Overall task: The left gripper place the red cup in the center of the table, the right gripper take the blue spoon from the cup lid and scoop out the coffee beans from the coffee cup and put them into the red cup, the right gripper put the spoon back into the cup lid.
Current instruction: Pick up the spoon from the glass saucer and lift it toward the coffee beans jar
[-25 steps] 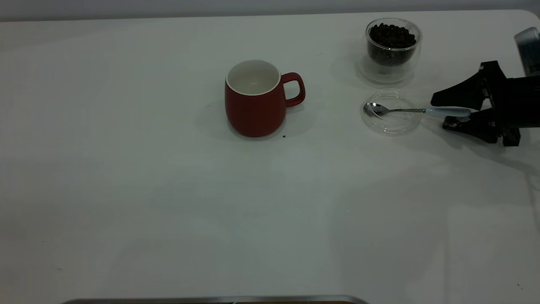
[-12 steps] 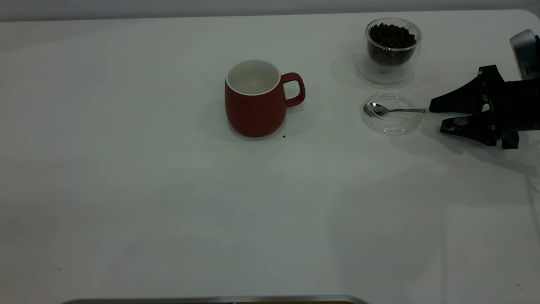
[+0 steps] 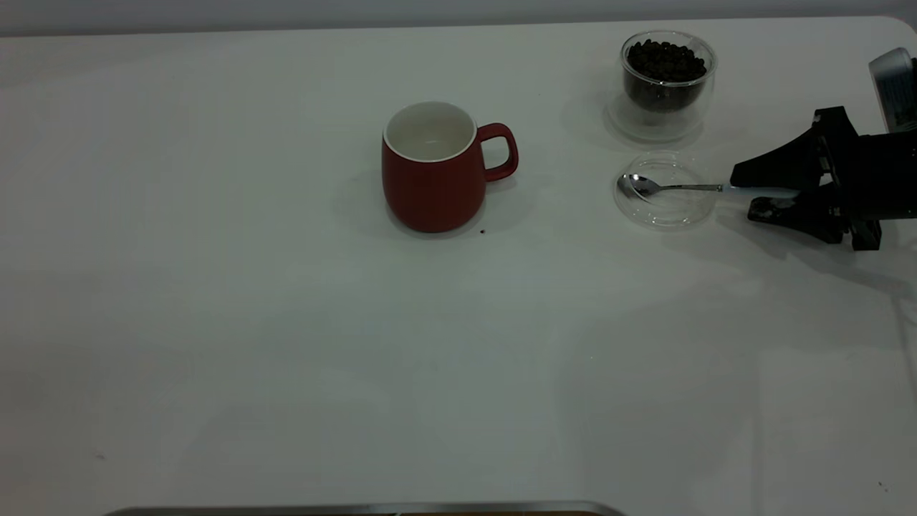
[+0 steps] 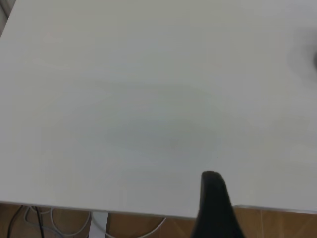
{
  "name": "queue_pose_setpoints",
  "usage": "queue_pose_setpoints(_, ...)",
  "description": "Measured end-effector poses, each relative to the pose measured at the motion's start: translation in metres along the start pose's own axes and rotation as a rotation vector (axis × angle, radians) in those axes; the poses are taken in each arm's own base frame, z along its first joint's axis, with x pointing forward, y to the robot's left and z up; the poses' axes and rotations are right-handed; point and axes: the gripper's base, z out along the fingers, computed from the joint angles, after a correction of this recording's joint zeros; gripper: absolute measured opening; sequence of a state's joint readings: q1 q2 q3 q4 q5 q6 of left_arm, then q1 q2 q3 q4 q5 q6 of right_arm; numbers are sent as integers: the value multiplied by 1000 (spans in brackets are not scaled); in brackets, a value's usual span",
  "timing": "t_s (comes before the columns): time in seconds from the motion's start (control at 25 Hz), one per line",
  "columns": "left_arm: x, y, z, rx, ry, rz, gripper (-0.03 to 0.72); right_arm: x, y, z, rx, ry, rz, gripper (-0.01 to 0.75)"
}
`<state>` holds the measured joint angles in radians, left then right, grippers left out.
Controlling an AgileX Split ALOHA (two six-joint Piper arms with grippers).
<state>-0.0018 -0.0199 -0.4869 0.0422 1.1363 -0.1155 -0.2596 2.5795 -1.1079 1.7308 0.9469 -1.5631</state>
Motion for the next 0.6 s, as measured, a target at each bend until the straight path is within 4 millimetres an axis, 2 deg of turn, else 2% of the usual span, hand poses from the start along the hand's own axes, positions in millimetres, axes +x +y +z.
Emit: queue_pose_setpoints(0.6, 0, 0, 0, 0, 0, 0, 561, 3, 2, 0, -18, 28, -19, 368)
